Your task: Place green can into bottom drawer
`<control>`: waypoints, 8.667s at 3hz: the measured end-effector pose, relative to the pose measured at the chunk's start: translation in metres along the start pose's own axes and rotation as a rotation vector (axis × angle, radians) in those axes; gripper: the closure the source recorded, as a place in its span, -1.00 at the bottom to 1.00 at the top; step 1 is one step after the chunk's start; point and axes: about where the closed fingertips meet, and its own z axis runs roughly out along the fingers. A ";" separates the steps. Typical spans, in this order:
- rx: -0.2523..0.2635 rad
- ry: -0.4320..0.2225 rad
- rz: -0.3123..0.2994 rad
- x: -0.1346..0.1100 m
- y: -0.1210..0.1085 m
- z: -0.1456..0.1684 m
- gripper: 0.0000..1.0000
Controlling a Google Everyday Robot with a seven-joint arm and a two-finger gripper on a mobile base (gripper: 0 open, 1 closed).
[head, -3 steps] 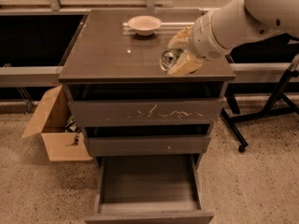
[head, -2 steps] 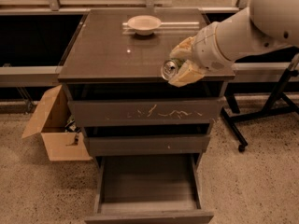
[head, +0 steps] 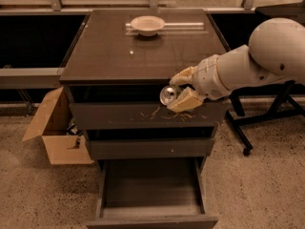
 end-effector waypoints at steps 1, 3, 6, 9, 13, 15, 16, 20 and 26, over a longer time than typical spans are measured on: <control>-0.008 -0.002 0.008 0.004 0.001 0.002 1.00; -0.106 -0.072 0.132 0.077 0.029 0.033 1.00; -0.123 -0.181 0.241 0.153 0.080 0.112 1.00; -0.175 -0.094 0.328 0.204 0.099 0.189 1.00; -0.261 0.025 0.480 0.292 0.150 0.297 1.00; -0.268 0.142 0.566 0.357 0.176 0.339 1.00; -0.310 0.139 0.594 0.380 0.189 0.366 1.00; -0.430 0.127 0.599 0.409 0.219 0.435 1.00; -0.344 -0.039 0.597 0.397 0.197 0.390 -1.00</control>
Offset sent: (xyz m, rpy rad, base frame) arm 0.0001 -0.0393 -0.0930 0.0721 0.2203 0.0012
